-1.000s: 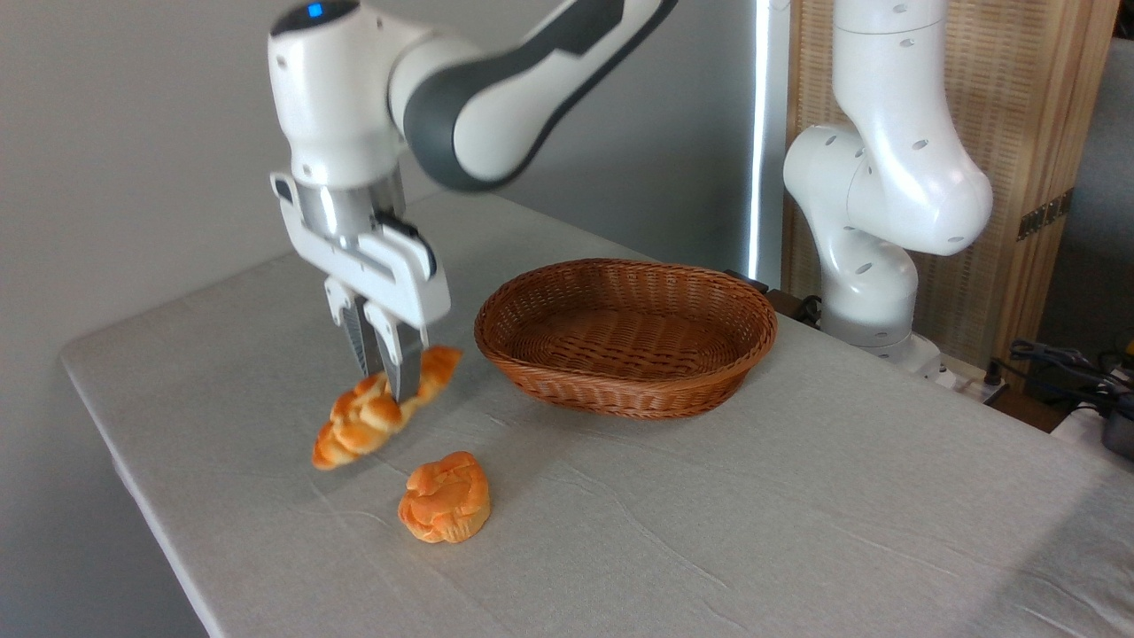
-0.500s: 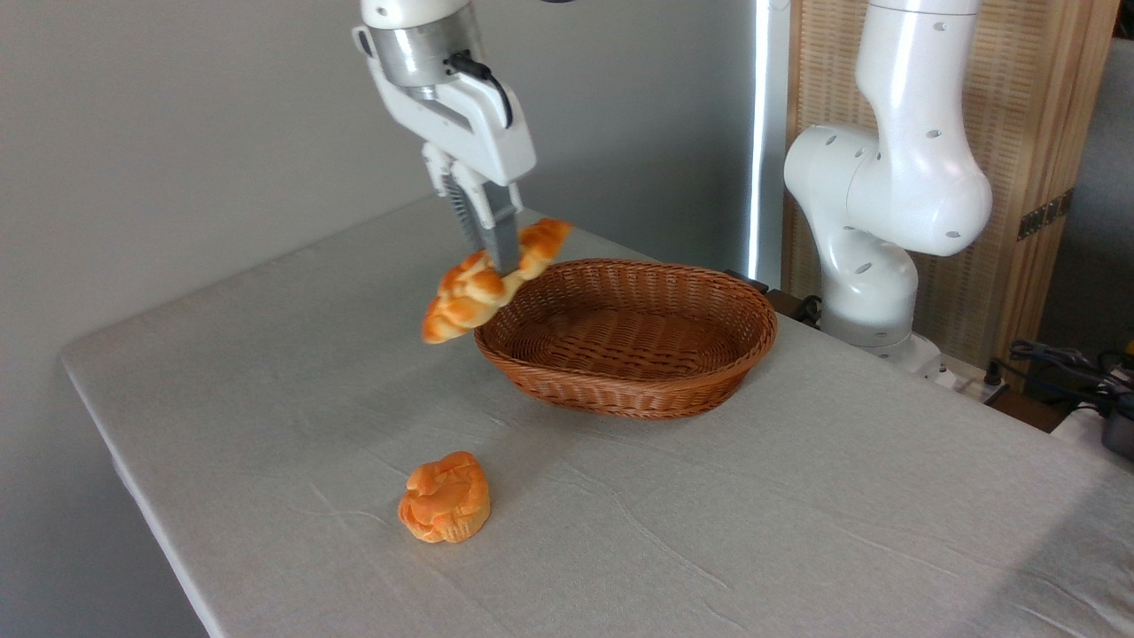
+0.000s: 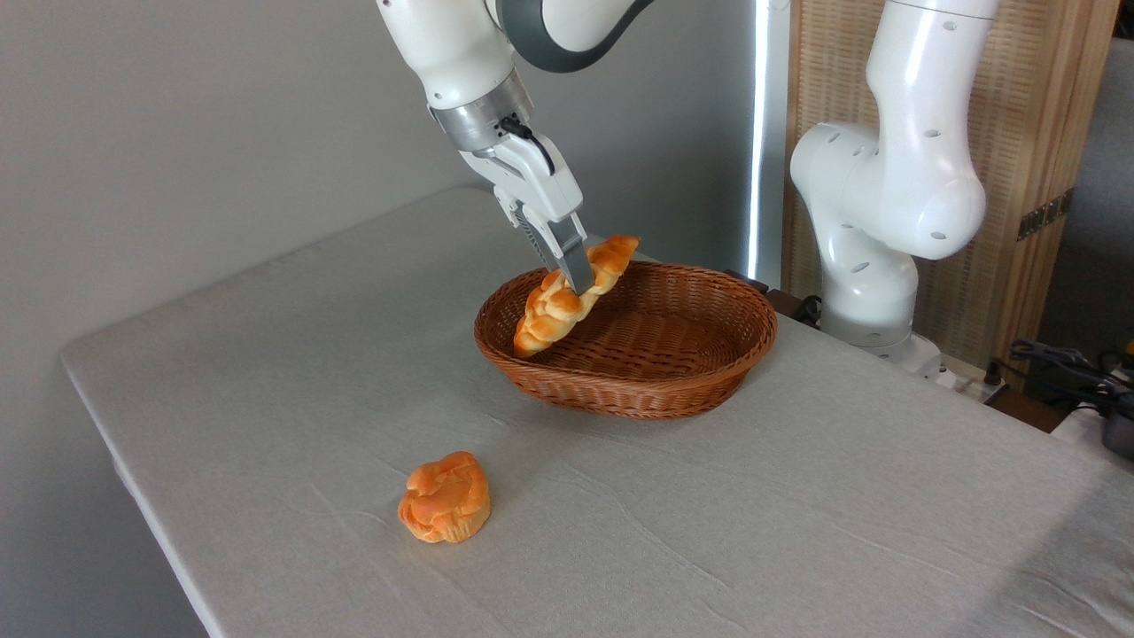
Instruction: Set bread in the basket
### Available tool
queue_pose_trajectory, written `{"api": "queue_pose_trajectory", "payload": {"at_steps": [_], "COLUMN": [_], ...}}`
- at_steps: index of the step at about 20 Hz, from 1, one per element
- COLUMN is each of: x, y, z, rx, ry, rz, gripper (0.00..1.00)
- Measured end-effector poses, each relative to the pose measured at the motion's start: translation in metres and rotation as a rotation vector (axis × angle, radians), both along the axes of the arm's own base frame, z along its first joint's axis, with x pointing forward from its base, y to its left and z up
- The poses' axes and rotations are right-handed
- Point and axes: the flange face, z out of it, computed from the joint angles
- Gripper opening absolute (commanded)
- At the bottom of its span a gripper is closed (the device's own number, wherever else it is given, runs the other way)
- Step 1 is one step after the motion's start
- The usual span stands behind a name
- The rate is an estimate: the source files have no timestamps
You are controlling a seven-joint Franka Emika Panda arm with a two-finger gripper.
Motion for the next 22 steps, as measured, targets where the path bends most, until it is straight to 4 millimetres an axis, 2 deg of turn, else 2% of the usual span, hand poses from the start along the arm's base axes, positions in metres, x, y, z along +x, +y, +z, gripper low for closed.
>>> {"api": "queue_pose_trajectory", "payload": {"at_steps": [5,11,15,20,22], "x": [0.01,0.012,0.017,0.041,0.053], "y": [-0.003,-0.004,-0.002,0.023,0.039], "z": [0.005,0.007,0.017,0.067,0.092], "rx": [-0.028,-0.035,-0.046,-0.087,-0.103], "ry": [-0.078,-0.098,-0.126,-0.24,-0.298], "rz": [0.007,0.009,0.018,0.075,0.108], "gripper": [1.0,1.0,1.0,1.0,1.0]}}
